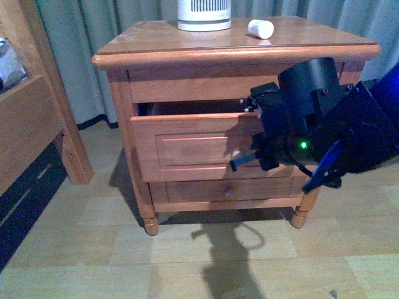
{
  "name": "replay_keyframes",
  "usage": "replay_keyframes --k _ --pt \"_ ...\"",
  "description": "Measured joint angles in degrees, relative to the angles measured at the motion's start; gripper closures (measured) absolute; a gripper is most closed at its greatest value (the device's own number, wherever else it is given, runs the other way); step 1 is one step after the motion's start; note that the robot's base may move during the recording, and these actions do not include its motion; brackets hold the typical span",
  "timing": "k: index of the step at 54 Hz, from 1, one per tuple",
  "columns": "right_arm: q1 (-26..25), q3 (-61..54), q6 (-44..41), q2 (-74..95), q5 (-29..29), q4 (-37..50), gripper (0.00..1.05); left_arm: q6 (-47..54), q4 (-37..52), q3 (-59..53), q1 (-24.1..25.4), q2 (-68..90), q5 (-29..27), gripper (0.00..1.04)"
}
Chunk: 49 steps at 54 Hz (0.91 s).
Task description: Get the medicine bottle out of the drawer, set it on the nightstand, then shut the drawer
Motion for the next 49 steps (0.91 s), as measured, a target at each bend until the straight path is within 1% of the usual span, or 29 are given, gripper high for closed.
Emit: replay_keyframes --k 5,11,16,22,30,40,43,45,46,49 --pt "-2.08 6.71 -1.33 3.10 1.20 -2.91 1.02 0.00 0.00 0.00 0.00 0.00 0.00 0.07" --pt "-3.50 11.17 -1.81 4.85 1.73 -4.33 1.02 0.00 0.00 0.00 0.00 0.00 0.00 0.07" --pt "-3.93 12.98 -1.84 5.42 1.70 -5.46 1.02 0.00 0.00 0.00 0.00 0.00 0.00 0.07" --pt "-3.93 12.22 -1.11 5.18 1.01 -4.90 1.02 0.00 0.00 0.00 0.00 0.00 0.00 0.07" --pt "-3.65 4.46 4.37 0.28 -2.38 -2.64 1.02 0.00 0.00 0.00 0.00 0.00 0.00 0.07" --pt "-2.10 -10.78 16.41 -12.74 -7.54 -1.09 1.02 0.00 0.00 0.00 0.00 0.00 0.00 0.07" --pt "-2.05 -14.58 18.51 -17.40 -8.11 -1.57 1.02 0.00 0.00 0.00 0.00 0.00 0.00 0.07" --pt "-2.43 -17.03 20.28 -21.35 -8.48 -1.97 1.02 0.00 0.00 0.00 0.00 0.00 0.00 0.07" --pt "-3.08 -18.27 21.97 -24.48 -9.60 -2.51 1.02 0.00 0.00 0.00 0.00 0.00 0.00 0.07" --pt "-5.60 -19.15 24.44 -33.29 -10.56 -5.38 1.02 0.00 0.00 0.00 0.00 0.00 0.00 0.07"
